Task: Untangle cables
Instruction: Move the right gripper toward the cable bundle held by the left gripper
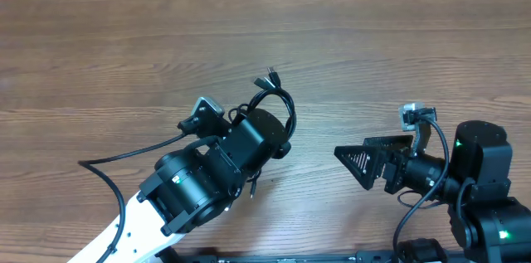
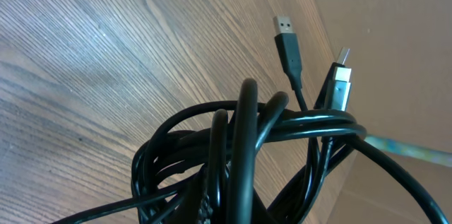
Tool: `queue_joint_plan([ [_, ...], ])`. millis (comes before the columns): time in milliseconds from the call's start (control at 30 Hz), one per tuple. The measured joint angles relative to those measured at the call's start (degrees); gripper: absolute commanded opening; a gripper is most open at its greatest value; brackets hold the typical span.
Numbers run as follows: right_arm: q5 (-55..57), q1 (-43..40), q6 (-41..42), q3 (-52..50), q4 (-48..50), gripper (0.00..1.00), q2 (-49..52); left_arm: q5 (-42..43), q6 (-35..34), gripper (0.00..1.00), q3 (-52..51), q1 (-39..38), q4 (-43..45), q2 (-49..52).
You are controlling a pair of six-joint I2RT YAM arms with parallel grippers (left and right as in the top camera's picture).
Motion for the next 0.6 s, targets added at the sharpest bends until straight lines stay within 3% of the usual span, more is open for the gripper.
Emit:
queue_joint_plan([
  [133, -0.57, 0.0, -0.42, 0.0, 0.04, 1.0, 0.0, 0.74, 4.33, 0.04, 0.0, 0.0, 4.39, 0.0],
  [267, -0.85, 0.0, 1.25, 0.0, 1.42, 1.0, 0.0, 1.53, 15.15, 0.04, 0.0, 0.0, 9.44, 0.0],
  [433, -1.07, 0.02, 4.44, 0.0, 2.91, 0.85, 0.0, 3.74, 28.22, 0.05, 0.0, 0.0, 13.77, 0.0],
  [600, -0.28, 0.0, 8.04, 0.0, 3.85, 0.76, 0.0, 7.67, 40.68, 0.04, 0.0, 0.0, 16.68, 0.0],
])
